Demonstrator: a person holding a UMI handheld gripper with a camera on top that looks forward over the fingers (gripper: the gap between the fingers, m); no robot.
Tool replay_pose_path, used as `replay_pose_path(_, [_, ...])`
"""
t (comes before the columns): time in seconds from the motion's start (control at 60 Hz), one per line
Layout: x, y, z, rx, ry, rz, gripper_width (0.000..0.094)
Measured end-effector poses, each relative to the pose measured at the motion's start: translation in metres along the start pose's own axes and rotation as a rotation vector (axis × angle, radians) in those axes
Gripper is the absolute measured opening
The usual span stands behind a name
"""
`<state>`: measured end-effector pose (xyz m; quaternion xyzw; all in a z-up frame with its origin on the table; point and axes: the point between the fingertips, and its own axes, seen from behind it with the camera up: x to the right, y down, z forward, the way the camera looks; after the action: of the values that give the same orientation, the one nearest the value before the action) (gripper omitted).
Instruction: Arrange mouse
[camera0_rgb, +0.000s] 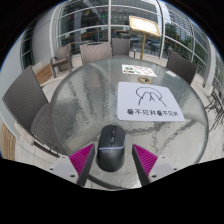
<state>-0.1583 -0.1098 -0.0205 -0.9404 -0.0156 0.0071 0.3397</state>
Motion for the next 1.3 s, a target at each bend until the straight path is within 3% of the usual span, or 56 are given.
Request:
replay_pose_path(0.1, [0.010, -0.017, 0.009, 0.020, 0.011, 0.030, 0.0631])
replay_pose_path(0.15, [0.007, -0.019, 0.013, 0.019, 0.013, 0.038, 0.0481])
replay_pose_path(0.283, [-0.004, -0.019, 0.012, 0.039, 0.019, 0.059, 0.0333])
replay_pose_path(0.467, [-0.005, -0.028, -0.007, 0.014, -0.007, 0.037, 0.0281])
replay_pose_path(0.717, [0.041, -0.246, -0.120, 0.341, 0.015, -0.004, 0.0283])
replay_pose_path(0.833, [0.096, -0.318, -0.110, 0.411, 0.055, -0.019, 0.0281])
replay_pose_path(0.95, [0.145, -0.319, -0.055, 0.342, 0.070, 0.012, 0.0281])
replay_pose_path(1.083, [0.171, -0.244, 0.037, 0.163, 0.045, 0.033, 0.0278])
replay_pose_path(1.3, [0.164, -0.157, 0.114, 0.001, -0.023, 0.053, 0.0279])
